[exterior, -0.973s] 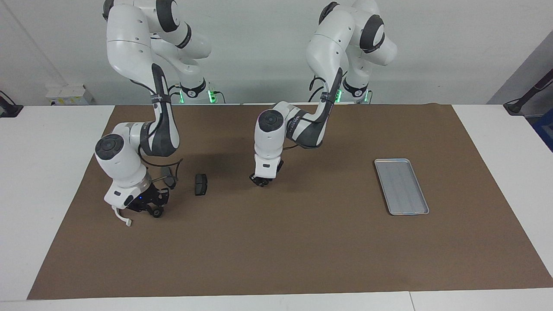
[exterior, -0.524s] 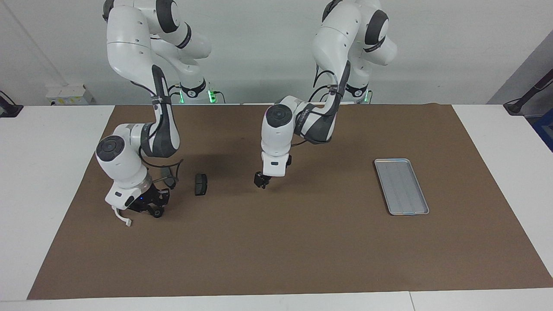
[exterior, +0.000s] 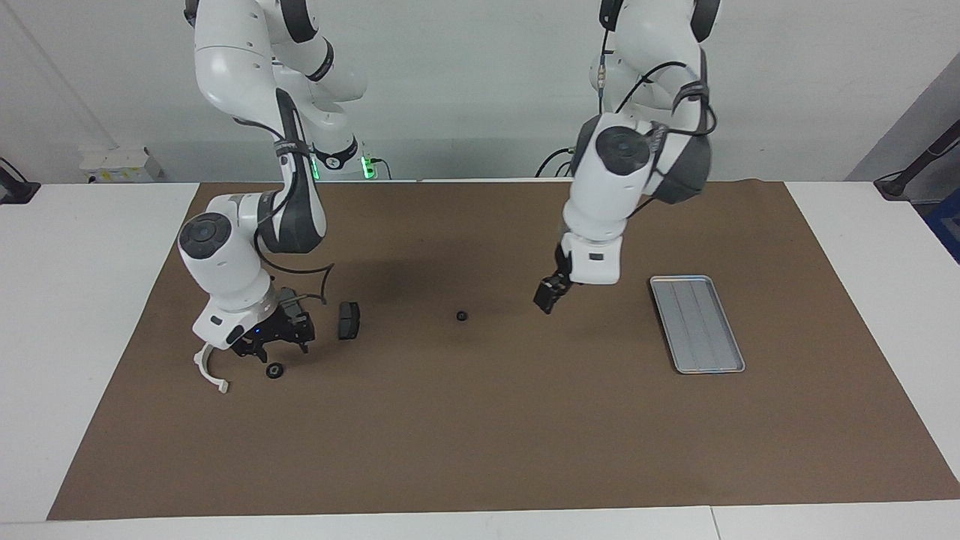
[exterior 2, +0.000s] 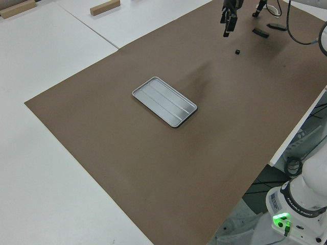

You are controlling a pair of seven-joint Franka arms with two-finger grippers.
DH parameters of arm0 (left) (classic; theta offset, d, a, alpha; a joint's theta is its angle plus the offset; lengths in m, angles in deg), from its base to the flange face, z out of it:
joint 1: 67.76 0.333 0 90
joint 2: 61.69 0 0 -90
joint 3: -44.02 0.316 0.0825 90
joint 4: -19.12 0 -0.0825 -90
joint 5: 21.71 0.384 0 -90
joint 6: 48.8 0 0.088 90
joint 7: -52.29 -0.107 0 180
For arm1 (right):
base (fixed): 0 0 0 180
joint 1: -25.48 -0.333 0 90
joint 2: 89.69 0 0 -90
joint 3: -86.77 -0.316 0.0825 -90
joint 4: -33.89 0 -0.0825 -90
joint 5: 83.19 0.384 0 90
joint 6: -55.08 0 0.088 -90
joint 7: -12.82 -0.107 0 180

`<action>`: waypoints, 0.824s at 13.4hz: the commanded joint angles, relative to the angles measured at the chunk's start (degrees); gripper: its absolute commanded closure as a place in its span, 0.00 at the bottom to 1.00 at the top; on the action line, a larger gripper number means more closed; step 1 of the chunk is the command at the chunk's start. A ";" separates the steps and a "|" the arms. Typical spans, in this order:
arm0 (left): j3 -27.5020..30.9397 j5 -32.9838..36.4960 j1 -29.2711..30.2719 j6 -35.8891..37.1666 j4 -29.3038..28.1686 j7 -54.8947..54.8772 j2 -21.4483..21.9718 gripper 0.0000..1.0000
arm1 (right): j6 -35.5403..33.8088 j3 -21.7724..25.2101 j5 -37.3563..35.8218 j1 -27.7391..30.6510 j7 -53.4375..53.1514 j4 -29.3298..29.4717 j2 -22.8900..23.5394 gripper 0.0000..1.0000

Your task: Place bearing gear from tray to pile

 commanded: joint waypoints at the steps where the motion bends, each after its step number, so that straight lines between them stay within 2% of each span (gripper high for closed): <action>1: -0.58 0.13 6.32 6.66 -2.61 -11.39 6.30 0.00 | -3.93 -0.10 -0.34 -5.09 -8.58 1.31 -1.87 0.18; 6: -0.58 0.31 16.43 16.41 -3.58 -31.53 13.59 0.00 | -8.85 0.16 -1.22 -19.67 -30.82 2.71 -3.55 0.18; 10: -1.02 0.92 19.52 19.33 -8.40 -35.61 19.66 0.00 | -8.34 -0.10 -1.13 -27.86 -39.29 3.33 -4.43 0.18; 11: -2.76 1.44 21.53 19.42 -9.20 -37.17 19.84 0.00 | -7.90 -0.10 -1.13 -29.10 -39.47 3.41 -4.43 0.18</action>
